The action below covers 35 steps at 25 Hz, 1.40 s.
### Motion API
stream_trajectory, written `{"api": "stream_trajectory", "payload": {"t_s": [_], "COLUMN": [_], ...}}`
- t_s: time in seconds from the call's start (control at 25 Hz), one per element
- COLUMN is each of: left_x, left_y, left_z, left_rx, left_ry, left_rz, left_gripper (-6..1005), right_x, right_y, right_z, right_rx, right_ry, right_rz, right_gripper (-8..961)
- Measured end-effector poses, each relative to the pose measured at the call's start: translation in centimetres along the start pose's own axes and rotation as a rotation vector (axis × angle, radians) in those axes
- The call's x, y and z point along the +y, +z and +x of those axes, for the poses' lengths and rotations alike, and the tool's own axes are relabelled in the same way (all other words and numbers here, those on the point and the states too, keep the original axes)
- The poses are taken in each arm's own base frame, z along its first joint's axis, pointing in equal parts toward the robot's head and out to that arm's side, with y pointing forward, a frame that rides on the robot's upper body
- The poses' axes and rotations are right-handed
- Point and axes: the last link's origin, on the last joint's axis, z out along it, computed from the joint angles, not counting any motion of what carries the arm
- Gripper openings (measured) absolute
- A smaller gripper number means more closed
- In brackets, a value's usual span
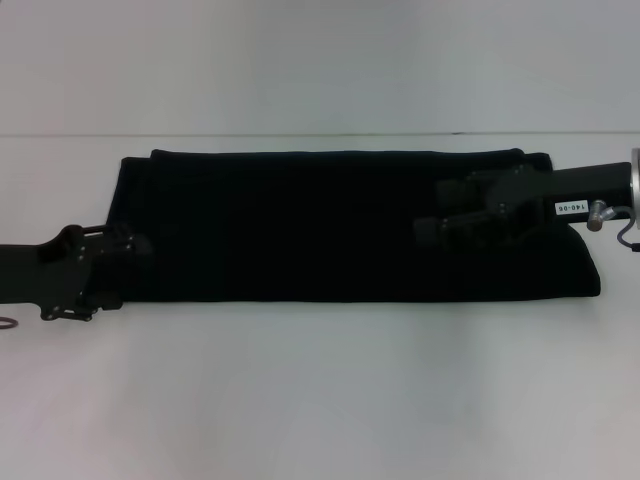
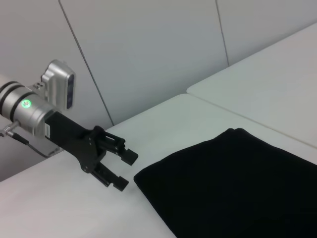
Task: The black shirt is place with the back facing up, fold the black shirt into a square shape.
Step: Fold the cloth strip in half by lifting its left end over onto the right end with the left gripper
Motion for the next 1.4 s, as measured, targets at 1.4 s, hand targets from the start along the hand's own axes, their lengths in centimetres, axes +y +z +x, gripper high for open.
{"api": "stream_trajectory", "payload": {"t_s": [1.4], "left_x": [-2.2], "left_y": [1.7], "left_z": [0.2], "left_rx": [0.079], "left_ry": [-0.102], "left_rz": [0.053], "left_gripper": [922], "right_x": [-0.3], "right_y": [0.5], "right_z": [-0.6], "right_rx": [-0.022], "right_ry": [-0.006], "right_rz": [0.027], "right_gripper": [904]}}
